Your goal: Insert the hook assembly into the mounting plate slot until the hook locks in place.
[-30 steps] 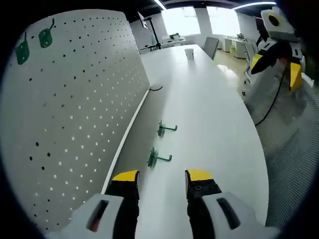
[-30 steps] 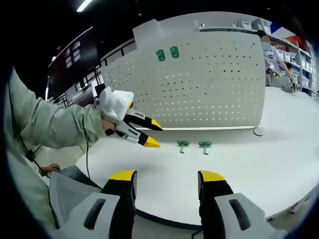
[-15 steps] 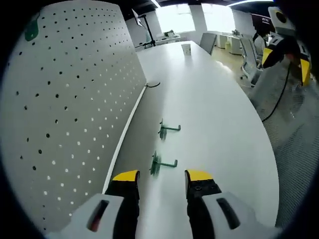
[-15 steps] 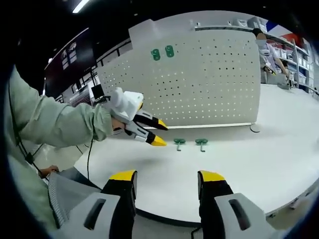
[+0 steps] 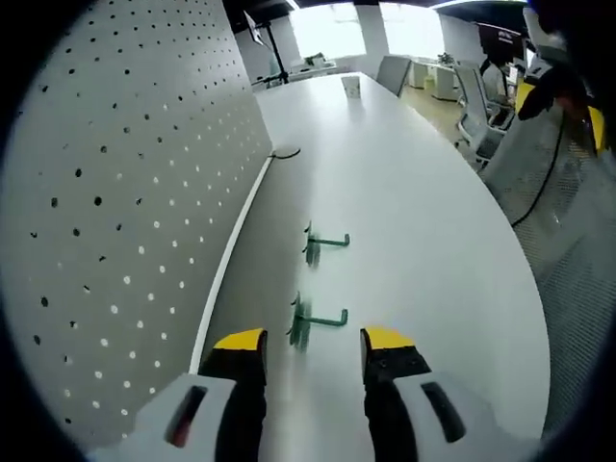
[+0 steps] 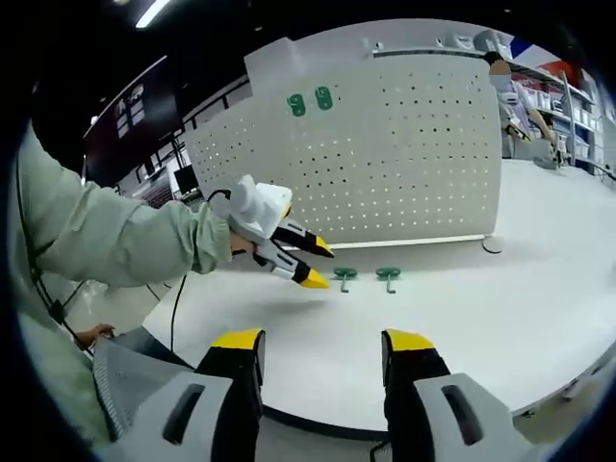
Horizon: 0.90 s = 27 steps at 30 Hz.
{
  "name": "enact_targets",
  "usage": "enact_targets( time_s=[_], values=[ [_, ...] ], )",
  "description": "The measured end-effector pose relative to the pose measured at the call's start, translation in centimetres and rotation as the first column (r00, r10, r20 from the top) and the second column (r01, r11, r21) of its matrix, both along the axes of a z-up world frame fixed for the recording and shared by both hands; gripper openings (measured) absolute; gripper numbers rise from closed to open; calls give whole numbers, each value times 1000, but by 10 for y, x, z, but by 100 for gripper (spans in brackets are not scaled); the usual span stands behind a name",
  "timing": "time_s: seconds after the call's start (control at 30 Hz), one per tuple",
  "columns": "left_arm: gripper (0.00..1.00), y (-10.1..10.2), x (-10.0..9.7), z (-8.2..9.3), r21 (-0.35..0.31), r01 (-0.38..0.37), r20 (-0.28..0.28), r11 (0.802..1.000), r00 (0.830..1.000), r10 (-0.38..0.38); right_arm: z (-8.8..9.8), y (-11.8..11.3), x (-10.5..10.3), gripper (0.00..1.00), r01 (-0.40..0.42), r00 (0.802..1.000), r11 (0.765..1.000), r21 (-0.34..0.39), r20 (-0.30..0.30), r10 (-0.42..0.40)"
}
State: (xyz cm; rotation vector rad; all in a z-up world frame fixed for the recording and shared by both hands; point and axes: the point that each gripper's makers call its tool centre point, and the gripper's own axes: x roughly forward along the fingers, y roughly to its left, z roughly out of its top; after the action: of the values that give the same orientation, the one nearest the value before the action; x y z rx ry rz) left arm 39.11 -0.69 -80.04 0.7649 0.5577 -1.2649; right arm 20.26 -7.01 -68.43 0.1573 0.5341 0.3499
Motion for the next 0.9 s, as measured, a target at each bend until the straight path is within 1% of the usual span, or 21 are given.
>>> enact_targets(
  time_s=[0.1, 0.23, 0.37, 0.43, 0.5, 0.57, 0.67, 0.9],
  values=[
    [42, 0, 3, -4, 3, 0, -2, 1000, 1000, 0, 4, 0, 2, 46, 6, 1000, 1000, 4, 9, -6],
    [42, -2, 5, -9, -7, -13, -34, 1000, 999, 13, 3, 1, 4, 46, 2, 1000, 1000, 1, 7, -2],
    [40, -1, 6, -11, -8, -26, -44, 1000, 999, 26, 2, 0, 4, 46, 4, 1000, 1000, 1, 2, -4],
    [40, -2, 6, -11, -18, -30, -50, 999, 998, 29, 4, 0, 3, 46, 8, 1000, 1000, 7, 0, -8],
    [39, -2, 8, -13, -13, -25, -44, 1000, 999, 24, 8, -2, 2, 46, 15, 1000, 1000, 9, 7, -15],
    [38, -1, 11, -16, -7, -35, -48, 999, 998, 35, 9, -3, 3, 46, 20, 1000, 1000, 7, 10, -20],
    [37, -1, 14, -17, -24, -59, -74, 998, 996, 57, 8, -4, 4, 45, 24, 1000, 1000, 8, 7, -24],
    [37, -4, 12, -19, -31, -52, -82, 998, 995, 49, 6, -4, 3, 45, 35, 999, 999, 17, 0, -35]
  ],
)
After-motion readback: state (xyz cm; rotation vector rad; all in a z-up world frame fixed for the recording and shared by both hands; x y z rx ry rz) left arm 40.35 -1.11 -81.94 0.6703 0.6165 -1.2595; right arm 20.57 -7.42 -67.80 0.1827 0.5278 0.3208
